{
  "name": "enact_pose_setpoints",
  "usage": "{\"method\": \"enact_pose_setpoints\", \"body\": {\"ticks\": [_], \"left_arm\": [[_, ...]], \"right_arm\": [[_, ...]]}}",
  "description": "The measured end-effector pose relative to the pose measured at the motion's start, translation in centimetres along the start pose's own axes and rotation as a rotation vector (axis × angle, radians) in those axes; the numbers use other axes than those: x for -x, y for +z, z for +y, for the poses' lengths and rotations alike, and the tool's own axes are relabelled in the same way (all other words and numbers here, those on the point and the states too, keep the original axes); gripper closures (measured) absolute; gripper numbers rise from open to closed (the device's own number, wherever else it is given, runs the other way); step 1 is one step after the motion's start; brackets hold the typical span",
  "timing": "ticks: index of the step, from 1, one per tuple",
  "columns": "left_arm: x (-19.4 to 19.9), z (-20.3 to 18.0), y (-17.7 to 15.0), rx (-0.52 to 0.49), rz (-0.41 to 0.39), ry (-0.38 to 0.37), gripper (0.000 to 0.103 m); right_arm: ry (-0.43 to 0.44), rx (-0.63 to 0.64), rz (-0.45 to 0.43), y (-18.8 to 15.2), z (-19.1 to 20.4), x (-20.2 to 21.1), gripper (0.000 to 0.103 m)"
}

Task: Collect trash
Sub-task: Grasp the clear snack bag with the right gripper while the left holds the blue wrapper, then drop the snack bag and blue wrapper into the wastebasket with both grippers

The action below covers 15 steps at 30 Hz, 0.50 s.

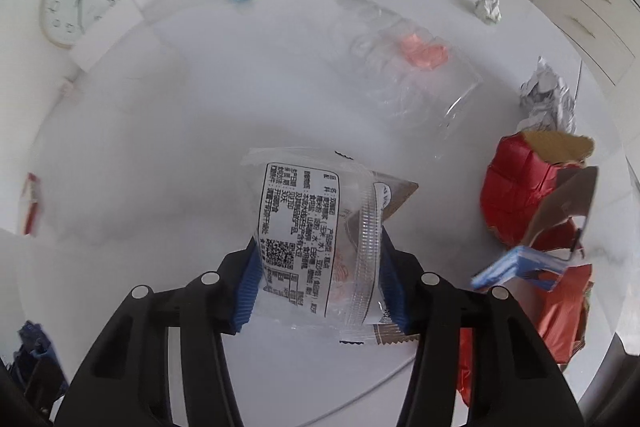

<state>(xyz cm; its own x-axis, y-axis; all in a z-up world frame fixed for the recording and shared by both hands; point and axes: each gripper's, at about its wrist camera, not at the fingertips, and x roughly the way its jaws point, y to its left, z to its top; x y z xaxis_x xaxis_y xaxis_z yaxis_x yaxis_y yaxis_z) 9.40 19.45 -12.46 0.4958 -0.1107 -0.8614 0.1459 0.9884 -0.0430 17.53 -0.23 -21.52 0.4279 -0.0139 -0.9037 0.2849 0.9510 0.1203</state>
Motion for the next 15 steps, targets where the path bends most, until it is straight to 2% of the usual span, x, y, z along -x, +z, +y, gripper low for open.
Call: {"method": "enact_pose_setpoints", "body": {"ticks": [5, 8, 11, 15], "left_arm": [[2.4, -3.4, -0.8, -0.050, -0.006, -0.030, 0.067], [4.0, -6.0, -1.2, -0.086, 0.002, -0.059, 0.067], [5.4, -9.1, -1.6, -0.123, 0.007, -0.110, 0.067], [6.9, -14.4, -2.4, -0.180, 0.012, -0.197, 0.066]], "right_arm": [[0.182, 0.051, -0.091, -0.7, -0.9, 6.8, 0.050], [0.242, 0.089, -0.141, -1.8, -3.6, 11.6, 0.050], [0.250, 0.093, -0.187, -3.5, -7.9, 16.5, 0.049], [0.144, 0.088, -0.218, -6.5, -14.6, 20.9, 0.048]]}}
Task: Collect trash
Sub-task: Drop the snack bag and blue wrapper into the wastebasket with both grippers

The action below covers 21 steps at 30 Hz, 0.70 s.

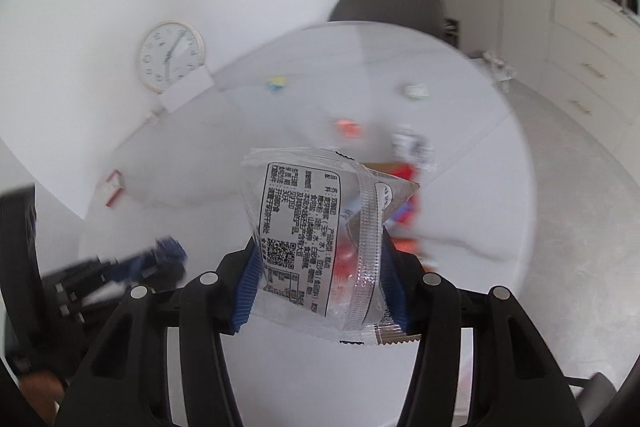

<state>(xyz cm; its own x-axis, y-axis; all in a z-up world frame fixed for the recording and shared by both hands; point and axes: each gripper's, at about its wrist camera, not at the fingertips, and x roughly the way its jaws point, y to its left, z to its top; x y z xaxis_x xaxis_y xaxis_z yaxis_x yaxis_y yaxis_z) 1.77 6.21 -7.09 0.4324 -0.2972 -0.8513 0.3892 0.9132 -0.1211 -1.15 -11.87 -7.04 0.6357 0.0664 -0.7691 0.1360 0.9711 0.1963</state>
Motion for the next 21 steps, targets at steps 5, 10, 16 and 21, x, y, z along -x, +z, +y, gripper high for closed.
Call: {"method": "enact_pose_setpoints", "body": {"ticks": [5, 10, 16, 21], "left_arm": [[-0.1, -6.4, -0.1, -0.086, -0.004, -0.079, 0.066], [-0.9, -11.4, -0.8, -0.148, 0.011, -0.138, 0.066], [-2.6, -16.3, -2.3, -0.220, 0.062, -0.154, 0.066], [-3.2, -19.5, -3.0, -0.274, 0.085, -0.157, 0.066]], "right_arm": [[-0.159, -0.045, 0.001, -3.9, -7.6, 4.1, 0.046], [-0.245, -0.115, 0.066, -8.3, -14.8, 3.4, 0.045], [-0.176, -0.171, 0.205, -13.9, -20.4, -3.1, 0.044], [-0.127, -0.184, 0.314, -17.6, -22.6, -9.3, 0.035]]}}
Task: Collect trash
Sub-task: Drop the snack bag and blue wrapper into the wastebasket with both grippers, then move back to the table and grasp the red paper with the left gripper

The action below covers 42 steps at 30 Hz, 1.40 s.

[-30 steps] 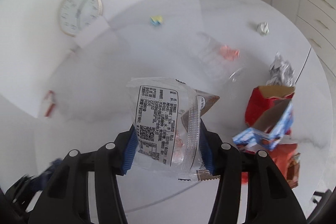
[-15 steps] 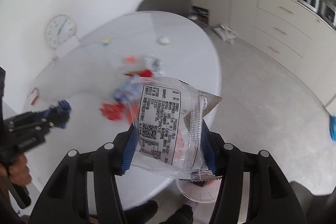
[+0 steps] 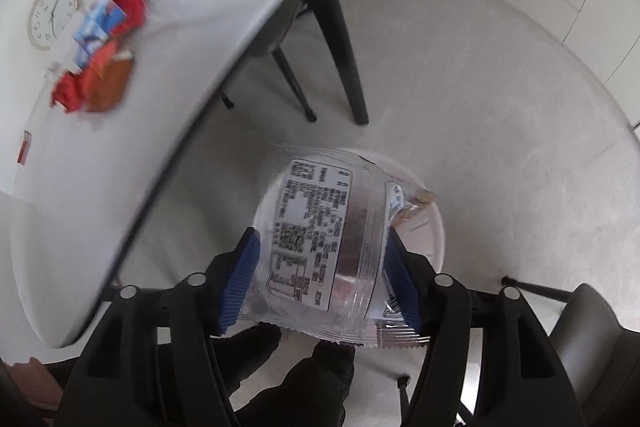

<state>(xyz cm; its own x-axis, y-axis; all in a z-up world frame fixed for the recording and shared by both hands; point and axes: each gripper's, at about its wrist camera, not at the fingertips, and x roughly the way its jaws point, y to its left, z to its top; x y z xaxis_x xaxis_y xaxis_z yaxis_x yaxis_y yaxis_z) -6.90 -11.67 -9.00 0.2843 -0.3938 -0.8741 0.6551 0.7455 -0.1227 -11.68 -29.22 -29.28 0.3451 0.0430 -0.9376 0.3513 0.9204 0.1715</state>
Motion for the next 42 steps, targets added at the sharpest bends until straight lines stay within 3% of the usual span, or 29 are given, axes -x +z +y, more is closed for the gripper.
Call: {"method": "enact_pose_setpoints", "body": {"ticks": [2, 4, 8, 13, 21, 22, 24, 26, 28, 42], "left_arm": [[-0.4, -1.1, 0.1, -0.018, 0.006, 0.014, 0.066], [-0.6, -1.9, 0.2, -0.027, 0.011, 0.023, 0.066], [-1.4, -3.1, 0.6, -0.039, 0.027, 0.033, 0.066], [-2.8, -5.2, 0.8, -0.053, 0.049, 0.021, 0.066], [-6.3, -9.0, 1.1, -0.092, 0.100, -0.035, 0.065], [-6.8, -9.4, 1.1, -0.098, 0.113, -0.041, 0.063], [-7.7, -10.0, 1.1, -0.100, 0.135, -0.036, 0.044], [-7.9, -10.5, 1.1, -0.089, 0.129, -0.018, 0.018], [-7.7, -10.7, 1.2, -0.078, 0.117, -0.021, 0.011], [-6.4, -10.4, 1.9, -0.060, 0.089, -0.009, 0.008]], "right_arm": [[0.003, -0.004, 0.039, -0.2, -0.6, -2.2, 0.021], [0.004, -0.008, 0.067, -0.1, -1.0, -3.7, 0.014], [0.033, -0.026, 0.099, 0.3, -2.1, -4.3, 0.011], [0.030, -0.072, 0.022, 0.8, -4.6, 0.2, 0.008], [-0.069, -0.122, -0.149, 1.7, -8.7, 9.8, 0.003], [-0.081, -0.122, -0.165, 1.7, -9.0, 10.6, 0.003], [-0.088, -0.120, -0.180, 1.6, -9.9, 11.6, 0.003], [-0.094, -0.115, -0.189, 1.5, -10.3, 12.4, 0.003], [-0.099, -0.114, -0.192, 1.6, -10.7, 12.7, 0.003], [-0.069, -0.058, -0.204, 2.1, -9.2, 13.7, 0.003]]}}
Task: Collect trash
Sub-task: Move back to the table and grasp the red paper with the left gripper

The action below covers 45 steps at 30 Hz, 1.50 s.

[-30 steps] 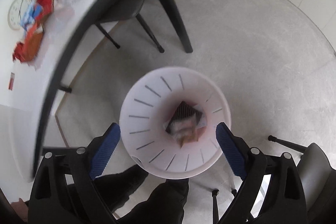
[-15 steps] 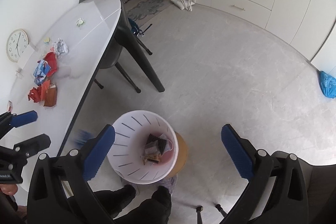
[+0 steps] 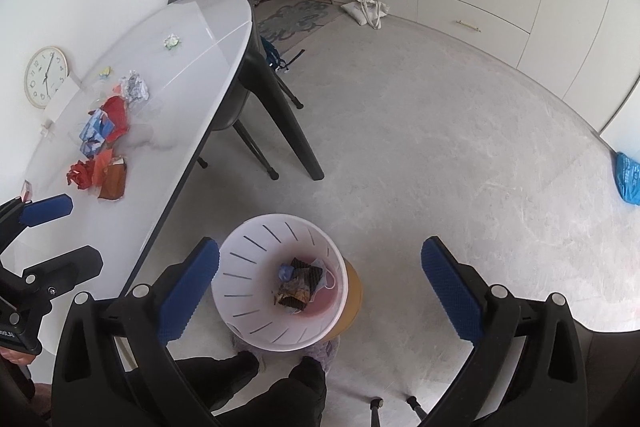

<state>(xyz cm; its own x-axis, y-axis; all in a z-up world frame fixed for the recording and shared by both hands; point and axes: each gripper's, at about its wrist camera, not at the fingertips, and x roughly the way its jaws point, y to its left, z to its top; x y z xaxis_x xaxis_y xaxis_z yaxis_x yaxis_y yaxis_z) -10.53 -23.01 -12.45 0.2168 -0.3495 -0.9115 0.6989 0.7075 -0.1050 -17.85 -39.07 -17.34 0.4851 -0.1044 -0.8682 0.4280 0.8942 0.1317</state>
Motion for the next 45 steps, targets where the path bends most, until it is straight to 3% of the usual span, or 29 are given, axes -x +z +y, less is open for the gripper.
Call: {"method": "enact_pose_setpoints", "body": {"ticks": [9, 22, 30, 38, 45], "left_arm": [[1.7, 2.4, -0.2, 0.046, -0.038, 0.040, 0.008], [7.7, 16.6, -4.4, 0.289, -0.126, 0.220, 0.008], [8.6, 22.4, -6.7, 0.407, -0.132, 0.222, 0.008], [6.4, 24.4, -6.1, 0.423, -0.120, 0.185, 0.008], [0.7, 25.6, -3.5, 0.394, -0.078, 0.191, 0.011]], "right_arm": [[0.016, 0.031, -0.022, 0.8, 2.3, 1.6, 0.003], [0.129, 0.162, -0.086, 3.5, 13.3, 3.1, 0.003], [0.181, 0.259, -0.070, 3.3, 20.7, 2.6, 0.003], [0.186, 0.308, -0.051, 2.9, 24.0, 2.1, 0.003], [0.169, 0.275, -0.020, 3.0, 24.0, 1.1, 0.003]]}}
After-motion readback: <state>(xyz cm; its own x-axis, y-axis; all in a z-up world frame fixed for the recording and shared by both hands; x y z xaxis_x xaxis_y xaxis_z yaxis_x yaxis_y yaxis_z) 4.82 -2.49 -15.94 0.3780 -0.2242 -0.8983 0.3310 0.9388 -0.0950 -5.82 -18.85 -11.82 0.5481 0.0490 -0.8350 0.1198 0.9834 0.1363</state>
